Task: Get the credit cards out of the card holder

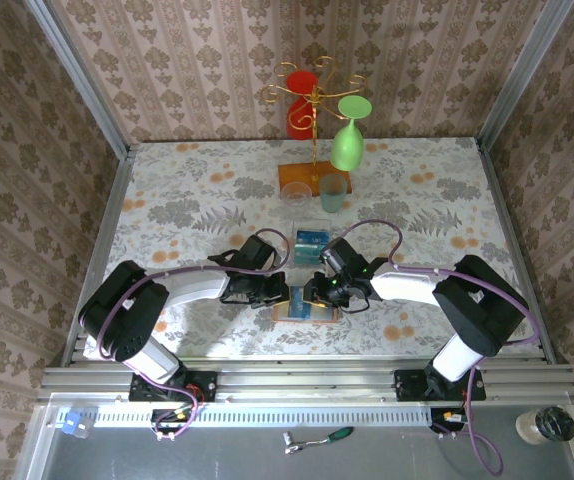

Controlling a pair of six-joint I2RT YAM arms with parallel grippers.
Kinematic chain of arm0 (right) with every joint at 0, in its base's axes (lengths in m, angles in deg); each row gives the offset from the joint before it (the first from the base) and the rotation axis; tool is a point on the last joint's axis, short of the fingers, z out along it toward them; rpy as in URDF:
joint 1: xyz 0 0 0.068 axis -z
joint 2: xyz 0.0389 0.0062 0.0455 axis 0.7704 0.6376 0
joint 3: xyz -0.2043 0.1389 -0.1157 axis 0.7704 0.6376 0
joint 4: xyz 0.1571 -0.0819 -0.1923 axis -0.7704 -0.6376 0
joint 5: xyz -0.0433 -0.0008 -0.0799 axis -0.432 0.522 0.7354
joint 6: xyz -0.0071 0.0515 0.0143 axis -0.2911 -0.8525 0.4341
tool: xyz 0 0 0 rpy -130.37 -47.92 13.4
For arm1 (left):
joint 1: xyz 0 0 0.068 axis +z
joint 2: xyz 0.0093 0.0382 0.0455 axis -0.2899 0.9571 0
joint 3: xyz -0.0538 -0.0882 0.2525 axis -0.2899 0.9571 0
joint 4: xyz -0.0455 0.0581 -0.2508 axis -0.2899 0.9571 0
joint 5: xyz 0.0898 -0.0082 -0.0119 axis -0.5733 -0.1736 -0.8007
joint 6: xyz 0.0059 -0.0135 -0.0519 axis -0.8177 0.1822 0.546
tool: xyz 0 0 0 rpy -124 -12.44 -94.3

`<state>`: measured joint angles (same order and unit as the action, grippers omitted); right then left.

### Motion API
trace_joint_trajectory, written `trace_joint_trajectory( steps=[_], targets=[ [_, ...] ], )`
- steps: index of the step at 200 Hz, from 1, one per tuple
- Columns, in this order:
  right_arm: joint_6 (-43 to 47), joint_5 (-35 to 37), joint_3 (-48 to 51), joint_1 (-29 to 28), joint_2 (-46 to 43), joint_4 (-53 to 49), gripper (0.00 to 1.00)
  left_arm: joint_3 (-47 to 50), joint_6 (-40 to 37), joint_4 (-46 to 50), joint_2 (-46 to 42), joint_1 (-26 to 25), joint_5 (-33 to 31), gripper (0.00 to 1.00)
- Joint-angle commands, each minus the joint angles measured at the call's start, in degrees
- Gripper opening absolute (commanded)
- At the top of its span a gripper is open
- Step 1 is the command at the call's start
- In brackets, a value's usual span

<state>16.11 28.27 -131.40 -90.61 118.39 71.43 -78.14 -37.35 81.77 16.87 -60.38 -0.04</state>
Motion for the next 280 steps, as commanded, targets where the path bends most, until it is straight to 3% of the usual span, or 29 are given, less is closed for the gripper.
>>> trace_joint_trajectory(
  steps=[1,115,195,242,280],
  targets=[
    [-1.4,-1.5,0.6,0.2,0.8,2.0,0.25,1.1,-0.5,1.9,0.3,-0.4,-0.5,0.0],
    [-1.0,-0.4,1.6,0.4,-0.7,2.0,0.1,1.1,-0.5,2.2,0.1,-0.3,-0.7,0.0],
    [4.5,0.7,0.7,2.8,-5.9,-7.4,0.01,1.0,-0.6,2.3,0.0,-0.3,-0.5,0.0],
    [13.1,1.7,-3.9,4.5,-8.6,-17.2,0.0,-0.1,-1.2,2.4,-1.3,-0.3,-0.6,0.0],
    [30.5,6.8,-12.7,4.9,-6.6,-30.2,0.0,-0.5,-1.5,2.7,-3.3,-0.2,-1.5,0.01]
  ],
)
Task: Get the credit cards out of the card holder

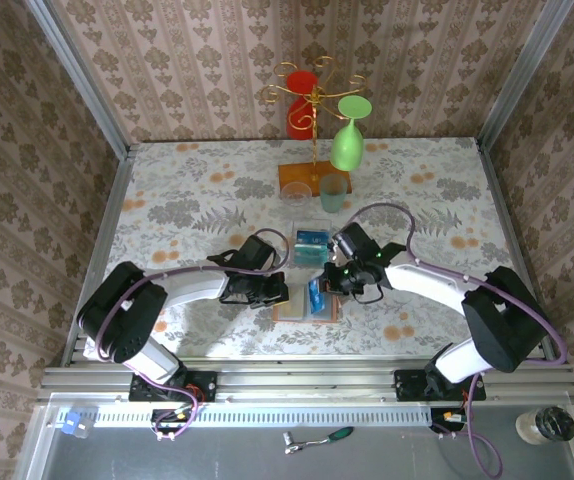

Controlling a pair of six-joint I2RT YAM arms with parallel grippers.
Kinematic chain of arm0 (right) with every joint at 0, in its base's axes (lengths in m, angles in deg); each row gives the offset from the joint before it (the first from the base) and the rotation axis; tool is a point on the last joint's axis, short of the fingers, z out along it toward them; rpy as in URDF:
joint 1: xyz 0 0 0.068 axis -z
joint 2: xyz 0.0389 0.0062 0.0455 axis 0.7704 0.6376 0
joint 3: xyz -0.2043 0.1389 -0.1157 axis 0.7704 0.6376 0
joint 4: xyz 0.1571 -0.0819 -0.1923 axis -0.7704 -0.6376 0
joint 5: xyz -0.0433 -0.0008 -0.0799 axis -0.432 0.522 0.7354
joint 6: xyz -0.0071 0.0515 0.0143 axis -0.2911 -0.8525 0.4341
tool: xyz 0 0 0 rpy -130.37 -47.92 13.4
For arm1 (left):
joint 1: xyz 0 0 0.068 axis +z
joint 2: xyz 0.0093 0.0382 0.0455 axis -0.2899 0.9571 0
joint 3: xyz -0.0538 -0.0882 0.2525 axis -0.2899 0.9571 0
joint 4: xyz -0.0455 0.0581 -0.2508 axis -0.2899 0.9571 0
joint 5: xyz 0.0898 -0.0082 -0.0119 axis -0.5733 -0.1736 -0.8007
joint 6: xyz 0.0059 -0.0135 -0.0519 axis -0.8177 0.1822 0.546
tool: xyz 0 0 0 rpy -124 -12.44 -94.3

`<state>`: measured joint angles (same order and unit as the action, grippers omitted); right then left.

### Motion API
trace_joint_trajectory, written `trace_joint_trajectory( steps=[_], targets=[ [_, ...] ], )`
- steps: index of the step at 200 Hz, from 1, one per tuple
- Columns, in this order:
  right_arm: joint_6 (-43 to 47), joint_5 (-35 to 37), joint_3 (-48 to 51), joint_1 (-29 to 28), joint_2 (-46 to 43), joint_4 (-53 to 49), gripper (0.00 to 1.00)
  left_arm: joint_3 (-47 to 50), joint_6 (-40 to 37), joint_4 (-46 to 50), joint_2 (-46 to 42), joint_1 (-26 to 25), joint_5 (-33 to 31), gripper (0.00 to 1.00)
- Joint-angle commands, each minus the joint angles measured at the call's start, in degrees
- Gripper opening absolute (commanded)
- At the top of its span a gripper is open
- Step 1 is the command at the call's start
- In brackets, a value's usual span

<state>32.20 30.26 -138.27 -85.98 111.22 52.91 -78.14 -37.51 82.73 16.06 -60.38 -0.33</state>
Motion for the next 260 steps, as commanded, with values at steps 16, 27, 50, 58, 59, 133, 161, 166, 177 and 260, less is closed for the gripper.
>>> trace_joint_trajectory(
  steps=[16,27,50,58,59,133,161,166,177,260],
  targets=[
    [23.3,7.8,-10.5,0.3,2.8,-17.3,0.0,-0.2,-1.2,1.8,-3.6,0.1,-1.6,0.01],
    [29.5,9.2,-13.4,0.3,4.5,-20.2,0.0,0.1,-1.2,1.9,-4.5,0.3,-2.0,0.01],
    [43.3,11.8,-19.6,0.2,7.5,-25.5,0.0,1.2,-1.2,2.4,-6.4,1.1,-2.6,0.01],
    [47.2,12.7,-22.3,0.3,8.7,-27.8,0.0,1.6,-1.3,2.6,-7.2,1.4,-2.8,0.01],
    [47.9,12.8,-22.6,0.3,8.9,-28.1,0.0,1.7,-1.3,2.6,-7.3,1.4,-2.8,0.01],
    [76.4,17.8,-41.0,0.1,17.9,-40.2,0.0,5.3,-0.5,3.5,-11.9,3.4,-3.8,0.02],
    [80.7,17.9,-49.2,0.7,22.5,-43.4,0.0,6.4,0.0,3.2,-13.5,4.1,-4.1,0.05],
    [81.1,17.9,-50.9,0.8,23.5,-44.2,0.0,6.5,0.1,3.4,-13.8,4.2,-4.2,0.05],
    [82.1,17.2,-54.5,1.3,25.7,-45.9,0.0,6.9,0.2,3.7,-14.5,4.3,-4.5,0.06],
    [85.2,13.5,-76.1,4.3,41.8,-54.5,0.0,8.7,0.9,4.5,-17.2,5.9,-4.8,0.07]
  ],
)
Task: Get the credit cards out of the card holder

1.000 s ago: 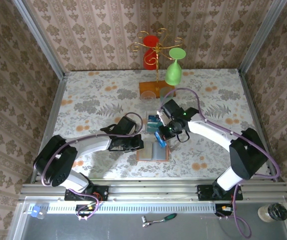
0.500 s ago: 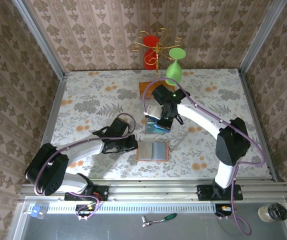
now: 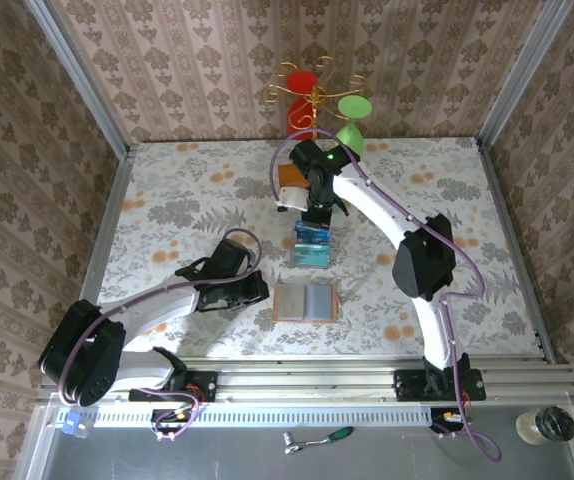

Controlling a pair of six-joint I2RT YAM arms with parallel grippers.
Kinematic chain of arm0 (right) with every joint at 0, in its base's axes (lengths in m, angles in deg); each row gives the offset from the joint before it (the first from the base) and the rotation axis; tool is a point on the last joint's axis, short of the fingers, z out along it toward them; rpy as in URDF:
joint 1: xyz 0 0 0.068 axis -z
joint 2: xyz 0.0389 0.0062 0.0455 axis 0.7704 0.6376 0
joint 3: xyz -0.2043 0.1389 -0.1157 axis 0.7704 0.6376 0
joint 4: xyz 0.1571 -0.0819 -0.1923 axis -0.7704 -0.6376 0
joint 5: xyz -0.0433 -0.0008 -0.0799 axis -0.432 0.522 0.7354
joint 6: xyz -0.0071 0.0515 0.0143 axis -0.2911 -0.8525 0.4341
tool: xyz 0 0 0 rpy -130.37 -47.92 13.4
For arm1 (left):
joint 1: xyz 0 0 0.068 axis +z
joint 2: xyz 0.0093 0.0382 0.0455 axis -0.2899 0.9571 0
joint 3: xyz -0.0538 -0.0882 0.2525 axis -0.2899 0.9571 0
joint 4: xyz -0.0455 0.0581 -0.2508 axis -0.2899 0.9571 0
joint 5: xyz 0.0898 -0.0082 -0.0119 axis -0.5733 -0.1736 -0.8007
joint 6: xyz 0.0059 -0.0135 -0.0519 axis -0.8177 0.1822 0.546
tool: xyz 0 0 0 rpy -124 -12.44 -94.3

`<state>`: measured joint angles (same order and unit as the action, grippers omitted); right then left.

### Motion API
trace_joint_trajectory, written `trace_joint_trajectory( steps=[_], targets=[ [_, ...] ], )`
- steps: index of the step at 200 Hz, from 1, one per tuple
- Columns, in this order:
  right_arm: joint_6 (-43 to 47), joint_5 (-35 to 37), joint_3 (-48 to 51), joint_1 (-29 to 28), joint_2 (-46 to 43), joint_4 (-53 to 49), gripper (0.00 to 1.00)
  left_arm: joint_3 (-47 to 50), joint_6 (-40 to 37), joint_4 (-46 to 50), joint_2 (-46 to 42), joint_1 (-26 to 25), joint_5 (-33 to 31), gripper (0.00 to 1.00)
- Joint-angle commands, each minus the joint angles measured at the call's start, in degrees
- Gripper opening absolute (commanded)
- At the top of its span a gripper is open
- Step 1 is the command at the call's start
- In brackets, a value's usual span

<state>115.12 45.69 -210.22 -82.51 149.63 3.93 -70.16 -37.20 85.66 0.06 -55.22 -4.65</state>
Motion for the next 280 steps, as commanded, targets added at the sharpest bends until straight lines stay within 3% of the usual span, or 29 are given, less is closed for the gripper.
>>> trace_joint_trajectory(
  steps=[1,94,126,180,223,280],
  targets=[
    [2.4,-2.0,-4.3,0.8,3.5,-5.7,0.0,0.8,0.6,1.6,-1.2,0.7,-0.5,0.07],
    [2.8,-3.7,-8.5,1.8,10.4,-8.6,0.0,1.6,0.5,1.4,-1.3,1.6,0.0,0.07],
    [1.6,-2.4,-8.4,1.9,10.3,-8.2,0.16,1.9,0.7,1.1,-1.4,1.7,0.1,0.07],
    [-1.1,-1.6,-7.2,1.8,6.2,-5.2,0.18,2.0,0.7,0.3,-1.0,1.7,0.5,0.07],
    [-9.2,-2.5,6.1,0.9,-3.4,5.9,0.19,1.7,0.6,-1.4,0.5,1.6,1.4,0.07],
    [-27.4,-5.2,27.5,-0.9,-17.3,22.0,0.22,-0.9,-0.2,-2.2,3.9,0.6,1.9,0.06]
  ],
)
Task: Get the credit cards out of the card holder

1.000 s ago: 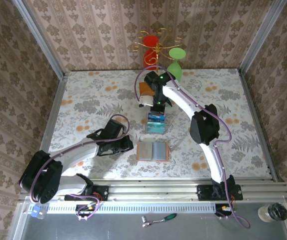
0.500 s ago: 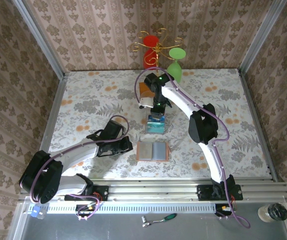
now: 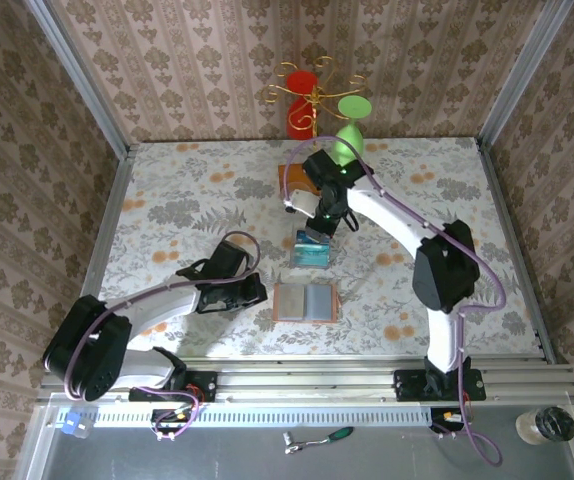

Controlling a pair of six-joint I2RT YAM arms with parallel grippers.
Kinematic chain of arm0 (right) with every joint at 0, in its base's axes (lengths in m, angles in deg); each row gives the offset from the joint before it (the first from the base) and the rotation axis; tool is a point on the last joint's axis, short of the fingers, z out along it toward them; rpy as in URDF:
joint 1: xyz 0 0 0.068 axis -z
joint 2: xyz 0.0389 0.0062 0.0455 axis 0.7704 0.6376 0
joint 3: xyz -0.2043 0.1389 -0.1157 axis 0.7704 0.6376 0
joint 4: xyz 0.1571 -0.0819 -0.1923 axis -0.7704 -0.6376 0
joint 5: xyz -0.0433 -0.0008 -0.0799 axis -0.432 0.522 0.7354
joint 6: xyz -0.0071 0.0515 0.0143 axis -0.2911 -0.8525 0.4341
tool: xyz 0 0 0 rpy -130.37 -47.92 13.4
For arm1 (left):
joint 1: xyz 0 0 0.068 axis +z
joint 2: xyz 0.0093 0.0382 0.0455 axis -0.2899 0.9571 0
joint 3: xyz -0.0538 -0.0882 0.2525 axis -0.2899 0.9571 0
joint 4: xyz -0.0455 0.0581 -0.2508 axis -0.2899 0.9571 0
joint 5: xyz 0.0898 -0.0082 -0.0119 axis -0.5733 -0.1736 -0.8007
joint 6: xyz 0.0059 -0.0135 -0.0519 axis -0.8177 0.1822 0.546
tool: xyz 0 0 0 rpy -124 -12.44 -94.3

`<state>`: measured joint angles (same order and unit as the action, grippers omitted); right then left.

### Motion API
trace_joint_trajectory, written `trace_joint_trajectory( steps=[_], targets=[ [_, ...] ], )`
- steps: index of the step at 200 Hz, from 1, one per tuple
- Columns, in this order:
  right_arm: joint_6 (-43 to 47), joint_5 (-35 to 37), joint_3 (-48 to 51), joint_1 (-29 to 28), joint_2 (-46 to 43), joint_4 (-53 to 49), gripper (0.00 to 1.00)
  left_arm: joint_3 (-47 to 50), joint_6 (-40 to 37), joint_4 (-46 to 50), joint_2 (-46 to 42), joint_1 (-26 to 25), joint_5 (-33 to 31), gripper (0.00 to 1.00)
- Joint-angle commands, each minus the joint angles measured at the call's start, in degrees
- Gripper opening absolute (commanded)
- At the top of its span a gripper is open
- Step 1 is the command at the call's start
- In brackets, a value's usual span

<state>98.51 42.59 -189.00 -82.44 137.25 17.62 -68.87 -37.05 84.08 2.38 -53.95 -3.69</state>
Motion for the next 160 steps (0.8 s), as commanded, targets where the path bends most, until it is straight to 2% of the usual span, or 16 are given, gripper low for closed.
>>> trace_joint_trajectory(
  steps=[1,48,76,112,160],
  targets=[
    [-11.2,-2.2,6.5,-1.0,-5.0,8.6,0.22,-2.2,-0.4,-0.6,1.6,-0.7,0.9,0.06],
    [-31.1,-4.3,22.2,-3.0,-14.0,20.2,0.22,-4.1,-0.3,-2.4,5.4,-2.2,1.2,0.05],
    [-46.5,-4.6,30.4,-3.4,-18.5,26.9,0.22,-5.3,-0.4,-2.4,7.0,-3.3,1.0,0.05],
    [-64.6,-9.3,41.0,-3.6,-22.3,36.3,0.24,-5.4,-0.4,-2.6,7.8,-3.9,0.9,0.04],
    [-78.1,-13.4,48.8,-5.9,-23.9,44.4,0.26,-5.0,-0.1,-2.3,8.7,-4.6,0.8,0.02]
  ],
)
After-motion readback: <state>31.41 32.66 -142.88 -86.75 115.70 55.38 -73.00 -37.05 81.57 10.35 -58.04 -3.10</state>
